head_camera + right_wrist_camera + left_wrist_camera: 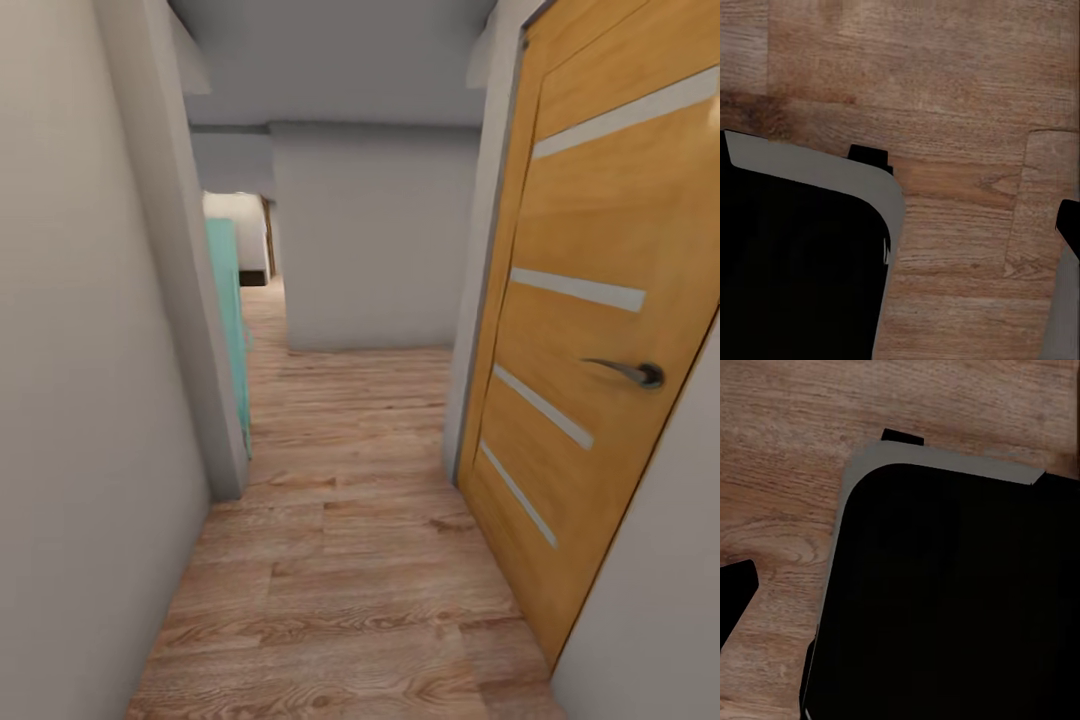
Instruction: Move the two storage containers from the living room to the garage. In the garage, place one container on the floor and stack the other container on top of it (either order is fine).
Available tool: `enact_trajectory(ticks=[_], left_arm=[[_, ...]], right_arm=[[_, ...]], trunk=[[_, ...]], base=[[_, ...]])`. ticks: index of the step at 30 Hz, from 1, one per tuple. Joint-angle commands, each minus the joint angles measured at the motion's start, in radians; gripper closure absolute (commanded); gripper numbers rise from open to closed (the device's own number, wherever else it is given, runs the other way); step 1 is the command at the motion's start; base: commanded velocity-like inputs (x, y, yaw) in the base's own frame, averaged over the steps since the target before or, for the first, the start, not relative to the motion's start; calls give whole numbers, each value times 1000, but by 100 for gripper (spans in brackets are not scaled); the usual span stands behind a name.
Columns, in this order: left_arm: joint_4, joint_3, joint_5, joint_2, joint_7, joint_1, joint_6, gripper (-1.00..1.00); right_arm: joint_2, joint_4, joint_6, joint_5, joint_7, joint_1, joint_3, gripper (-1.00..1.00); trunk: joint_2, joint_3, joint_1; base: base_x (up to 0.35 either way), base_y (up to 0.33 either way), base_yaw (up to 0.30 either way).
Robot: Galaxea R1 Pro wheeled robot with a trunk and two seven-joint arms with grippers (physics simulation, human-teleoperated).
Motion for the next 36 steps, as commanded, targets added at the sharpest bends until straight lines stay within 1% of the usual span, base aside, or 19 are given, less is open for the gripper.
enact_trajectory(ticks=[1,5,9,36], left_arm=[[0,5,2,0,-1,0,-2,-100],[0,5,2,1,-1,0,-3,-100],[0,5,1,0,-1,0,-3,-100],[0,4,0,0,-1,0,-5,-100]], right_arm=[[0,3,-6,-9,-1,-1,9,-100],[0,3,-5,-8,-1,-1,9,-100],[0,3,-5,-9,-1,-1,8,-100],[-1,3,-7,-7,2,-1,10,-100]], trunk=[[0,-1,1],[0,-1,1],[0,-1,1],[0,-1,1]], base=[[325,0,140],[325,0,205],[325,0,77],[325,-9,3]])
